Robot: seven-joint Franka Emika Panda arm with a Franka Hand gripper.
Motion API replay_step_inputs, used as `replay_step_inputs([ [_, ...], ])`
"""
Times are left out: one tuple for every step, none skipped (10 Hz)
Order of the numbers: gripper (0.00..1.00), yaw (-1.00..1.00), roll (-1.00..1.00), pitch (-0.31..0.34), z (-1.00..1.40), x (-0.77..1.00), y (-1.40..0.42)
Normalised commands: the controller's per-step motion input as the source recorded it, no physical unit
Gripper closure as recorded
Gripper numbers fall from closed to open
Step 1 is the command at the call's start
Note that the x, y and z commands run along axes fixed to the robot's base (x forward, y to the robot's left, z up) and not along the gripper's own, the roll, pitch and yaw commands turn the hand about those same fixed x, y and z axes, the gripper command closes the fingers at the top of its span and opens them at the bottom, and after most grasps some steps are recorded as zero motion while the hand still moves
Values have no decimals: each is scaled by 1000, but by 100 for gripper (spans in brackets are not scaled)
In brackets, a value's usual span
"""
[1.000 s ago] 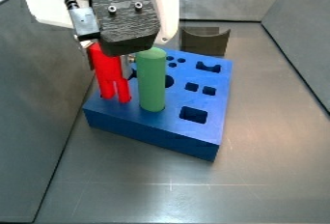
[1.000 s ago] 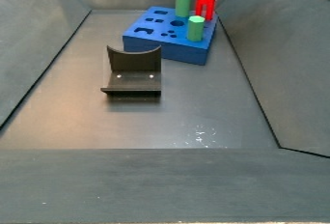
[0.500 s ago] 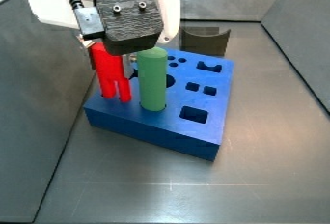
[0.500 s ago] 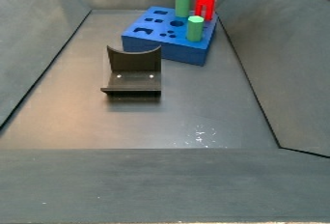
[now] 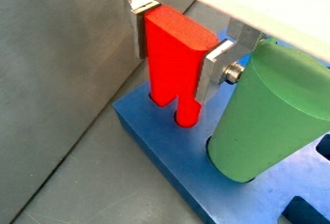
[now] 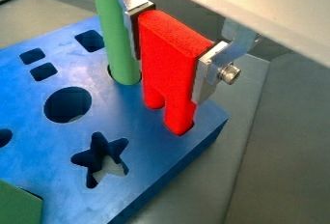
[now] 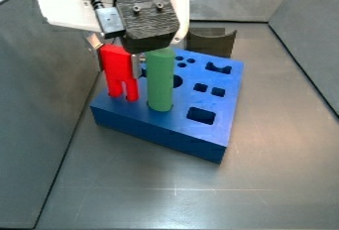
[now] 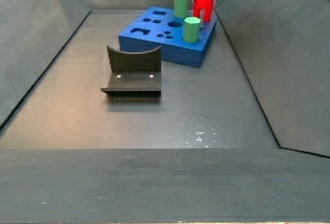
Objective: Pick up the square-circle object. Move up. Place the square-circle object on the fixture. Regrasp the square-circle object. Rotate the square-circle object. Move to above the board. Insert the square-circle object.
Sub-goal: Insert the square-circle object.
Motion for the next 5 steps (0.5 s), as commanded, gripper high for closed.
replay_step_inputs([
  [100,54,0,0,-1000,231,49],
  [100,11,0,0,-1000,257,63],
  [100,-6,0,-49,-200,0,0],
  [100,0,13,0,0,0,0],
  [100,66,161,-14,-160,-6,29],
])
